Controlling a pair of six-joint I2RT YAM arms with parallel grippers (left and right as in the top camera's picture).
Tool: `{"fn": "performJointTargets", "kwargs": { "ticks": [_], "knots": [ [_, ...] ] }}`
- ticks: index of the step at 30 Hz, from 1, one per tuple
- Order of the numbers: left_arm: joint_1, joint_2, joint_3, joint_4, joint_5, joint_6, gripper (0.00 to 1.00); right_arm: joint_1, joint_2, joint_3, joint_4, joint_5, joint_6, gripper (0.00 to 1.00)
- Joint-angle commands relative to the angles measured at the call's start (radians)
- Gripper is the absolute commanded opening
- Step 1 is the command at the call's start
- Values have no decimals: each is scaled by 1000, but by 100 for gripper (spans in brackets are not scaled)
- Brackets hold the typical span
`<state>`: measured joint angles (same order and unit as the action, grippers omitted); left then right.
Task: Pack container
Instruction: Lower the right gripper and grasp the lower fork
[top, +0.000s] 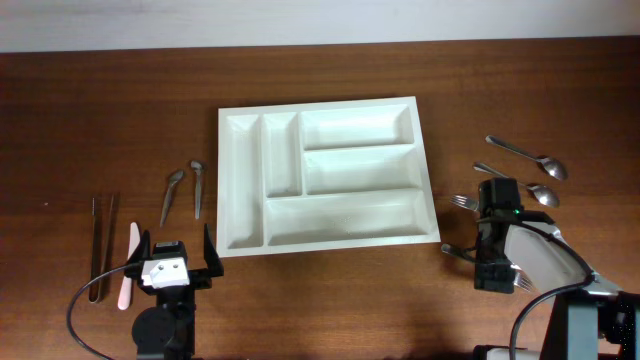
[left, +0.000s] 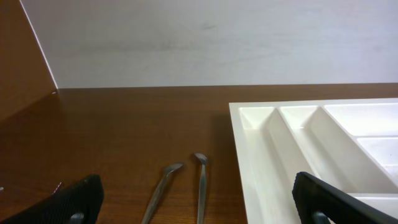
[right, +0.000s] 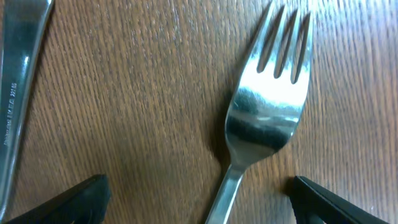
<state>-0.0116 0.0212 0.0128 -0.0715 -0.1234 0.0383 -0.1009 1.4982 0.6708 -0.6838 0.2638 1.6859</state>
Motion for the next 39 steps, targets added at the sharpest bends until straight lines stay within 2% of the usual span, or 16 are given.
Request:
{"fn": "performJointTargets", "kwargs": {
  "ticks": [1,4,7,14,24,29,32,39],
  "knots": [
    [6,-8,-2,-4,0,12,99,9,14,-23,18,-103,111,94],
    [6,-8,-3,-4,0,12,99,7,14,-32,15,-95,112,93],
    [6,-8,-2,-4,0,12,99,7,14,-47,16,-103,134,88],
    [6,-8,-2,-4,0,12,99,7,14,-82,19,-139,175,94],
    [6,-8,-2,-4,0,12,99,6,14,-82,7,-175,180,91],
    [6,-8,-2,-4,0,12,99,-59,14,-81,-46,-220,178,94],
    [6,-8,-2,-4,0,12,99,-113,14,-81,-76,-242,170,99],
    [6,-8,-2,-4,0,12,99,-122,14,-81,-79,-229,144,100]
  ]
}}
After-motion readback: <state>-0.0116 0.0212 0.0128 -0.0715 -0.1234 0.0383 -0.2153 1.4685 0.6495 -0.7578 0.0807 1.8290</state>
